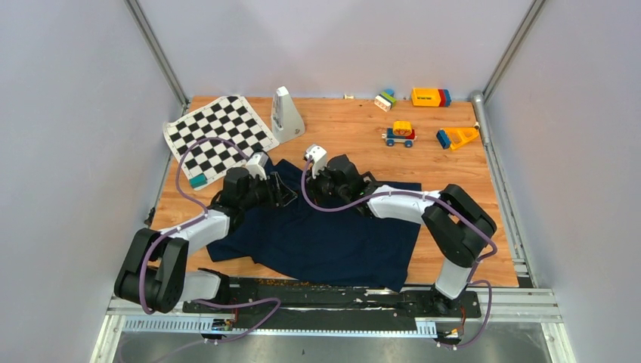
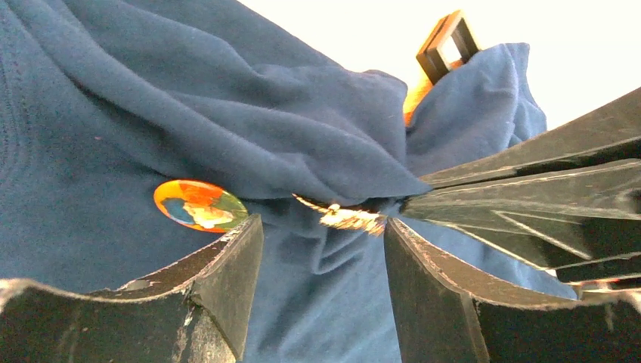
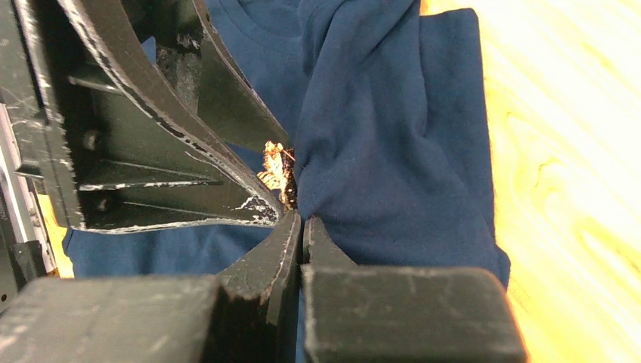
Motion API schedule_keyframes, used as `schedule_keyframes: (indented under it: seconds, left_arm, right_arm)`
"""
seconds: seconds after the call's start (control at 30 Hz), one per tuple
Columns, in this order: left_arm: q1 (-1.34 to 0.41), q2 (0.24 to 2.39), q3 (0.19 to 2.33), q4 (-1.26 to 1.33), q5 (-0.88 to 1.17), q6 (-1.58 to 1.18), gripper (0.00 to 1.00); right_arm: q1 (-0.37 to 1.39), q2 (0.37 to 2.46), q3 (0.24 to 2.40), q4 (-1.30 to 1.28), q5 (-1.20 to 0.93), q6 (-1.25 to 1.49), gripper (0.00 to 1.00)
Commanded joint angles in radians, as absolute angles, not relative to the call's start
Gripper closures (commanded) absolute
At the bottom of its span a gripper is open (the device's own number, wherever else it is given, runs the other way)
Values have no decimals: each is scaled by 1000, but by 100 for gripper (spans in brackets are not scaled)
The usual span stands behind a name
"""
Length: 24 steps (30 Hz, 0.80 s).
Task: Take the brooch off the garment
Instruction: Remove the brooch from the clothes.
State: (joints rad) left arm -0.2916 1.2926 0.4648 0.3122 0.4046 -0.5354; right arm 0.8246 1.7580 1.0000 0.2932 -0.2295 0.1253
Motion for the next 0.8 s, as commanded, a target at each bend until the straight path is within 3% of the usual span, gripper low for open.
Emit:
schedule_keyframes:
  seconds: [0.0,0.2,0.43,0.77]
  left_arm:
    - [-285,1284,460,404,462,-561,33]
    - [-260,1210,449,306,331,-595,37]
    - [-239,1081,285,377,373,-942,34]
    - [-277,1089,273,488,396,-1075,44]
  right_arm:
    - [832,1784,1028,347,-281,152,100]
    - [830,1777,1009,378,-295,162,100]
    - [830,1783,1009,387,-311,167,100]
    - [830,1789,1012,390,-346,167,100]
